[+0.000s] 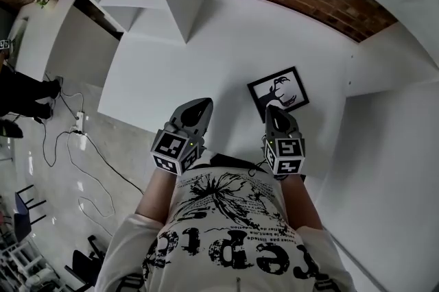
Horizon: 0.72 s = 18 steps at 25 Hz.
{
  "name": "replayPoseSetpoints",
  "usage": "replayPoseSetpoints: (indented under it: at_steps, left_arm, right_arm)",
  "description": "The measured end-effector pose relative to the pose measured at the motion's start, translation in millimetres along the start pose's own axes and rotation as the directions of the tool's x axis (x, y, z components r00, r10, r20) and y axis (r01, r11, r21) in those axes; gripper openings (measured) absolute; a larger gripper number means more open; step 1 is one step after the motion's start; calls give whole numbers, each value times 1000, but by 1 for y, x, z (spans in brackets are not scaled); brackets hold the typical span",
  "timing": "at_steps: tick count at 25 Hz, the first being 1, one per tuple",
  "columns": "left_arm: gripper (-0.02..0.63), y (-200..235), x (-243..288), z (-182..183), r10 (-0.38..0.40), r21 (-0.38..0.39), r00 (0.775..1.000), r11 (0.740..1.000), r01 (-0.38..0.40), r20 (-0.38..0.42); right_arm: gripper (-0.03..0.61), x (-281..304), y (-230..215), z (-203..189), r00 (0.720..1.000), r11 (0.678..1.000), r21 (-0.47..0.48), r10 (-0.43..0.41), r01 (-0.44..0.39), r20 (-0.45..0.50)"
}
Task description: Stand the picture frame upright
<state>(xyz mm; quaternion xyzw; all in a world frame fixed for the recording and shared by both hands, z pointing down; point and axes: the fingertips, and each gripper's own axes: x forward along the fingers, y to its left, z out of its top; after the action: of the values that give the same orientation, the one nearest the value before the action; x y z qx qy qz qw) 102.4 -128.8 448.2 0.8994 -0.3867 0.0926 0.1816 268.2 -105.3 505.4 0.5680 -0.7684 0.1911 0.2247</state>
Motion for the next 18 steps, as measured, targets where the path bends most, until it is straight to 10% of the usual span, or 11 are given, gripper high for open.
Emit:
replayPoseSetpoints:
  at_steps: [18]
  left_arm:
    - [12,29,36,-49,26,-34,993,999,-30,-116]
  right_arm:
    - [143,82,1,-80,920,983,-87,120,-163,-373]
